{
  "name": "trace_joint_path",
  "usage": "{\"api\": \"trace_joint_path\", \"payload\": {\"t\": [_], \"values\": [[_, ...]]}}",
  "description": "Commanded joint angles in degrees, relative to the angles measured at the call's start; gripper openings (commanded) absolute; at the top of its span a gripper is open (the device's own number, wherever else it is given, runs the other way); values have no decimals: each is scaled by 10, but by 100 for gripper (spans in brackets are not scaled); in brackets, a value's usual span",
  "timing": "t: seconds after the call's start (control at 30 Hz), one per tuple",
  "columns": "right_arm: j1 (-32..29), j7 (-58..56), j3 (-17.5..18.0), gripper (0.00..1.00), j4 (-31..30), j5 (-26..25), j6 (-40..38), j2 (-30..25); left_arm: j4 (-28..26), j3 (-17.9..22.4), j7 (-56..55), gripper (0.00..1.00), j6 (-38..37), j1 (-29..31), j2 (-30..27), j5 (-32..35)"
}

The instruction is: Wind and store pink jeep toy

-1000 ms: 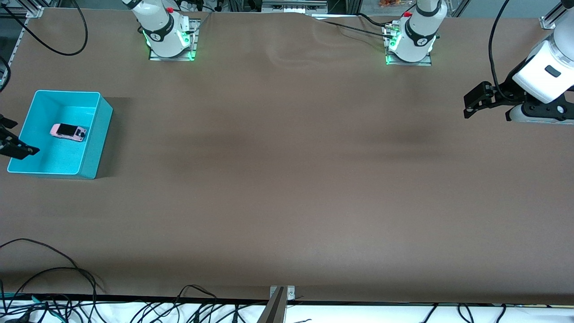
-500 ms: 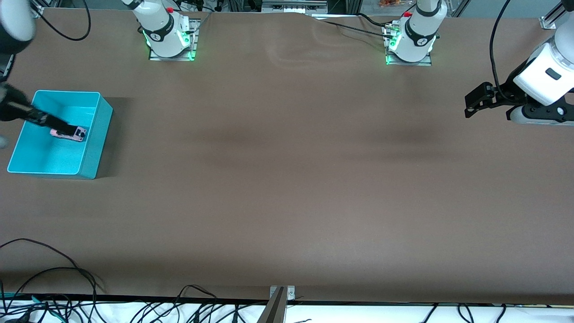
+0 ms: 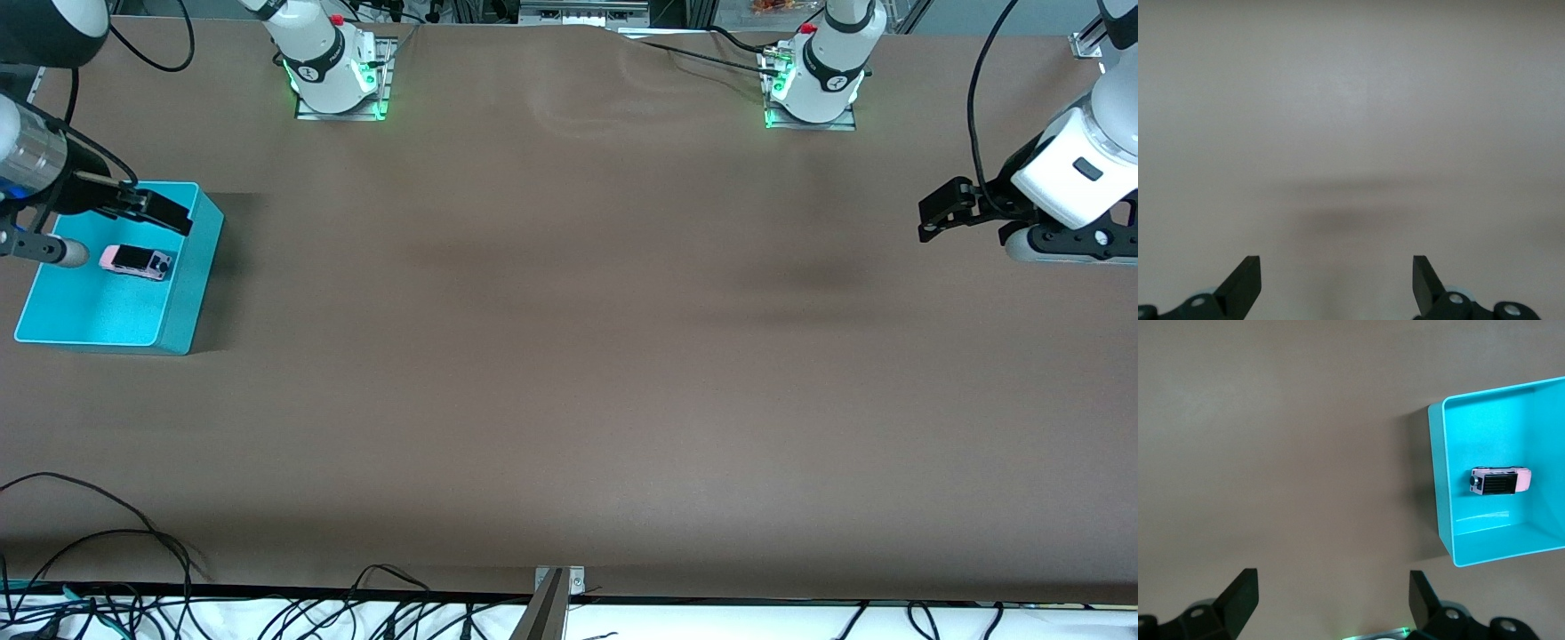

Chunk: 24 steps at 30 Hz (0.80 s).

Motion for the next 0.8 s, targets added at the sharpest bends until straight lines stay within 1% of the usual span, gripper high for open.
{"api": "trace_joint_path", "payload": {"t": [0.0, 0.1, 0.4, 0.53, 0.77], "values": [[35, -12, -36, 100, -2, 6, -10, -10, 4, -2, 32, 100, -6, 18, -1, -3], [35, -13, -36, 100, -2, 6, -11, -10, 5, -3, 62, 100, -4, 18, 0, -3], [34, -49, -35, 100, 13, 9, -42, -10, 5, -2, 59, 100, -6, 29, 0, -2], [34, -51, -34, 100, 15, 8, -45, -11, 7, -2, 59, 100, -6, 29, 0, -1], [33, -102, -34, 100, 18, 10, -41, -15, 6, -2, 60, 100, -6, 29, 0, -1]]}}
